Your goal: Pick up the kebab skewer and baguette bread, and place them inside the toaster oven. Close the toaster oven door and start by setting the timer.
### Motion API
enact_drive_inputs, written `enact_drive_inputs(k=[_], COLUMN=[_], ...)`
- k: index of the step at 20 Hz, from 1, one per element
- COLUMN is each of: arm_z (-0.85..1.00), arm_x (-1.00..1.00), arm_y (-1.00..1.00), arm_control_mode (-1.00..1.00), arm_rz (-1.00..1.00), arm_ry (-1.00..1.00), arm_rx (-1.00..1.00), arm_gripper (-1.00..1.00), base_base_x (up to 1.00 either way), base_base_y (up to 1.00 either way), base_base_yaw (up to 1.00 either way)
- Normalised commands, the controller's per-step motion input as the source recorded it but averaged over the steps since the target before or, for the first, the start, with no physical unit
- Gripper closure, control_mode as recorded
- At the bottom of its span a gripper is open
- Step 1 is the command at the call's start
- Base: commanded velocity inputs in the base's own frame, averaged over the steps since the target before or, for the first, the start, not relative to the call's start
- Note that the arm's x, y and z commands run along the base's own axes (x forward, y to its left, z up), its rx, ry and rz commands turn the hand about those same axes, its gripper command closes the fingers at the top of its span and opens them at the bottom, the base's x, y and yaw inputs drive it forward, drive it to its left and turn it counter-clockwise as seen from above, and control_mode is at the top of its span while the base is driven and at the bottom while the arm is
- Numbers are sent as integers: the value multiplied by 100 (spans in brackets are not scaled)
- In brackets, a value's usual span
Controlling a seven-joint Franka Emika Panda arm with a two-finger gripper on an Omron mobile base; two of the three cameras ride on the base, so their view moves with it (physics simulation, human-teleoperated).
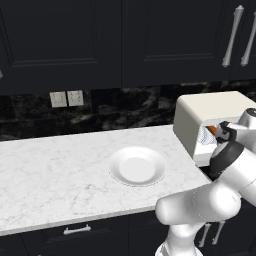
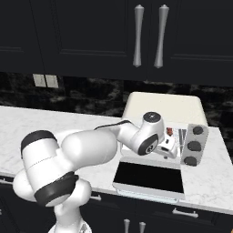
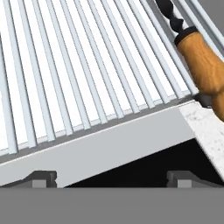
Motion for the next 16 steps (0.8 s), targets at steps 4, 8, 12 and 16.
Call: enact_drive_inputs(k=[4, 8, 12, 16], arm_z=[0, 0, 0, 0], arm_x=[8, 24, 23, 28], arm_y=[0, 3, 19, 11], arm_control_mode=[-100, -100, -100, -100], arm_rz=[0, 0, 0, 0], arm_ry=[-7, -9, -10, -6], arm_rx=[2, 1, 0, 0], arm_gripper=[-100, -100, -100, -100], base_base_x=[0, 0, 0, 0], base_base_y=[0, 0, 0, 0], base_base_yaw=[0, 0, 0, 0])
